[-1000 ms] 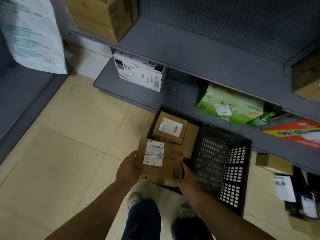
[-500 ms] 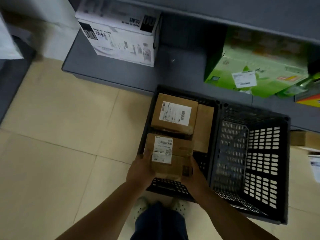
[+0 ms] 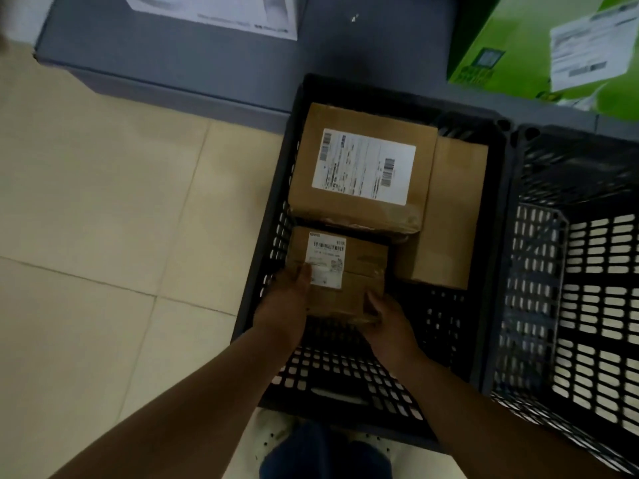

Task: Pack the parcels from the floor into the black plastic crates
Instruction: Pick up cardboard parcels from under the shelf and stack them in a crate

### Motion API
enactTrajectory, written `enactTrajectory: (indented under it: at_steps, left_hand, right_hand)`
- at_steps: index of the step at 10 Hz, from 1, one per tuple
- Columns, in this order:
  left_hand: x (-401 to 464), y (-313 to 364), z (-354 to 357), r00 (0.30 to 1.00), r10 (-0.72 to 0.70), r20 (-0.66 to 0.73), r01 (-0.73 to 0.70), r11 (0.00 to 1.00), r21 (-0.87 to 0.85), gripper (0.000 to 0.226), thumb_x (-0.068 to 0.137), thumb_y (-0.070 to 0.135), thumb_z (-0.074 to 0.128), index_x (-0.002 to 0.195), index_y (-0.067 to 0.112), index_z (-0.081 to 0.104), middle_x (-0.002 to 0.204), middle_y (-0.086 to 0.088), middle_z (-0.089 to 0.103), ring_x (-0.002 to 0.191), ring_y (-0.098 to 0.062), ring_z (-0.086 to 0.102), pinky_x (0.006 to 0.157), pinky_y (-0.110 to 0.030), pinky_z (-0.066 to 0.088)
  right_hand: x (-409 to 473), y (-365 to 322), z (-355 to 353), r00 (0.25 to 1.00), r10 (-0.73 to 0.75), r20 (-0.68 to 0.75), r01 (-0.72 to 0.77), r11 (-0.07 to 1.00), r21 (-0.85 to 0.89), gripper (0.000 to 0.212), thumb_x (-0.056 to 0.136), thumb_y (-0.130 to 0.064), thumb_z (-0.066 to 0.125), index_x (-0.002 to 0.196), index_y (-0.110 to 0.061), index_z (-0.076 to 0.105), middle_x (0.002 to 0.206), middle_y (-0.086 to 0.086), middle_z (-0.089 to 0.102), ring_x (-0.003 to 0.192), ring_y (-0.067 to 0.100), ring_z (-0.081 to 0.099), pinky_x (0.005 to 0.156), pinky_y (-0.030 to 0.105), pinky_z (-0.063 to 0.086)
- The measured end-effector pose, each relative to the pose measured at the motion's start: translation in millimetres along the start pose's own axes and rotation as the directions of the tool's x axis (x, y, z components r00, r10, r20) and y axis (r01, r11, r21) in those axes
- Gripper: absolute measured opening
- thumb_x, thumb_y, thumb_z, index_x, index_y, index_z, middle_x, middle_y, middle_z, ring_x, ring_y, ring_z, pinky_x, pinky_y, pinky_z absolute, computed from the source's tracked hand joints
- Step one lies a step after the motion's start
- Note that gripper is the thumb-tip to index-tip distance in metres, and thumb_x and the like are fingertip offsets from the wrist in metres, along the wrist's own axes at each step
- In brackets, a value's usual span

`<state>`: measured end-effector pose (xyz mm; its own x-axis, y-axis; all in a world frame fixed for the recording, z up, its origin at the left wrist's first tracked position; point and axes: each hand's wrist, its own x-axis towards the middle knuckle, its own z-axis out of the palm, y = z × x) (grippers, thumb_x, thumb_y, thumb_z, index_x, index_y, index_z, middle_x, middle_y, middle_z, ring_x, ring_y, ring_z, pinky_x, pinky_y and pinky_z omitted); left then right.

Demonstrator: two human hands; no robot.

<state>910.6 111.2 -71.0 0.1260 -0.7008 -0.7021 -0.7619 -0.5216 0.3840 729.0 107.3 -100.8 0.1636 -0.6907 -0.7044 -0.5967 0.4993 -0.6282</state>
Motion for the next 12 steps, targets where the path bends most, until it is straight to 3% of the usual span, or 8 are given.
enactTrajectory:
  at_steps: [1, 3, 5, 8, 9, 10, 11, 12]
  left_hand:
    - [28.3, -12.2, 16.2, 0.987, 0.158, -0.035, -0.141, 0.947, 0.287, 0.058, 0.097, 0.014, 0.039, 0.15, 0.022, 0.016, 0.153, -0.016, 0.012, 0.133, -0.041, 0.028, 0.105, -0.047, 0.033]
    - [49.7, -24.6, 43.7, 0.992, 0.128, -0.01, -0.107, 0.871, 0.48, 0.081, 0.095, 0.024, 0.048, 0.149, 0.025, -0.012, 0.155, -0.011, -0.021, 0.142, -0.04, -0.004, 0.115, -0.045, 0.019]
    - [52.1, -32.3, 53.8, 0.989, 0.14, 0.036, -0.139, 0.854, 0.502, 0.083, 0.095, 0.027, 0.046, 0.148, 0.021, -0.018, 0.154, -0.014, -0.024, 0.141, -0.033, -0.022, 0.117, -0.043, 0.005]
    - [58.1, -26.7, 43.9, 0.986, 0.076, 0.146, -0.137, 0.874, 0.467, 0.082, 0.095, 0.022, 0.046, 0.148, 0.026, -0.016, 0.154, -0.011, -0.026, 0.142, -0.033, -0.02, 0.118, -0.047, 0.011]
    - [45.4, -17.4, 29.6, 0.98, 0.098, 0.174, -0.166, 0.882, 0.441, 0.079, 0.094, 0.009, 0.045, 0.15, 0.029, -0.006, 0.156, -0.01, -0.021, 0.144, -0.034, -0.013, 0.118, -0.048, 0.014]
    - [18.8, 3.9, 5.0, 0.978, 0.129, 0.164, -0.189, 0.879, 0.438, 0.08, 0.088, 0.0, 0.048, 0.151, 0.028, 0.007, 0.158, -0.006, -0.006, 0.145, -0.032, 0.004, 0.114, -0.046, 0.025]
    - [-10.0, 23.8, -24.8, 0.976, 0.18, 0.126, -0.217, 0.879, 0.425, 0.07, 0.091, 0.007, 0.047, 0.15, 0.024, 0.015, 0.157, -0.007, 0.011, 0.14, -0.029, 0.023, 0.109, -0.043, 0.034]
    - [-38.6, 47.3, -61.5, 0.978, 0.18, 0.106, -0.207, 0.902, 0.38, 0.055, 0.094, 0.018, 0.042, 0.146, 0.024, 0.027, 0.147, -0.005, 0.036, 0.127, -0.023, 0.043, 0.103, -0.037, 0.041]
  right_hand:
    - [15.9, 12.7, 11.1, 0.999, 0.019, -0.036, -0.021, 0.999, -0.05, 0.061, 0.089, 0.008, 0.053, 0.143, -0.013, 0.036, 0.15, 0.005, 0.025, 0.133, 0.02, 0.037, 0.106, 0.015, 0.027]
    - [29.7, 27.0, 29.4, 0.998, 0.019, -0.068, -0.025, 0.996, -0.091, 0.067, 0.087, 0.007, 0.055, 0.145, -0.017, 0.032, 0.157, 0.005, 0.009, 0.144, 0.021, 0.019, 0.117, 0.032, 0.024]
    - [35.7, 33.4, 38.2, 0.997, -0.075, -0.031, 0.07, 0.99, -0.123, 0.069, 0.089, 0.01, 0.049, 0.147, -0.018, 0.026, 0.158, 0.002, 0.002, 0.144, 0.013, 0.014, 0.114, 0.017, 0.018]
    - [39.9, 35.3, 29.8, 0.99, 0.058, 0.132, -0.034, 0.984, -0.173, 0.076, 0.092, -0.002, 0.052, 0.15, -0.029, 0.01, 0.158, -0.002, -0.011, 0.146, 0.016, 0.002, 0.104, 0.012, 0.013]
    - [28.2, 20.9, 15.1, 0.982, 0.092, 0.166, -0.056, 0.976, -0.213, 0.078, 0.093, -0.01, 0.054, 0.15, -0.033, 0.007, 0.159, -0.003, -0.007, 0.146, 0.018, 0.004, 0.109, 0.018, 0.012]
    - [6.6, -4.3, -2.9, 0.984, 0.072, 0.163, -0.04, 0.981, -0.189, 0.069, 0.092, -0.015, 0.057, 0.149, -0.027, 0.022, 0.154, 0.001, 0.026, 0.137, 0.018, 0.032, 0.113, 0.031, 0.03]
    - [-22.3, -40.5, -26.6, 0.99, 0.062, 0.123, -0.044, 0.989, -0.144, 0.048, 0.092, -0.012, 0.054, 0.138, -0.02, 0.044, 0.136, 0.002, 0.05, 0.119, 0.016, 0.049, 0.098, 0.026, 0.042]
    - [-52.5, -83.6, -57.7, 0.992, 0.034, 0.121, -0.016, 0.988, -0.152, 0.029, 0.095, -0.011, 0.05, 0.124, -0.012, 0.055, 0.12, 0.004, 0.057, 0.109, 0.018, 0.054, 0.083, 0.02, 0.043]
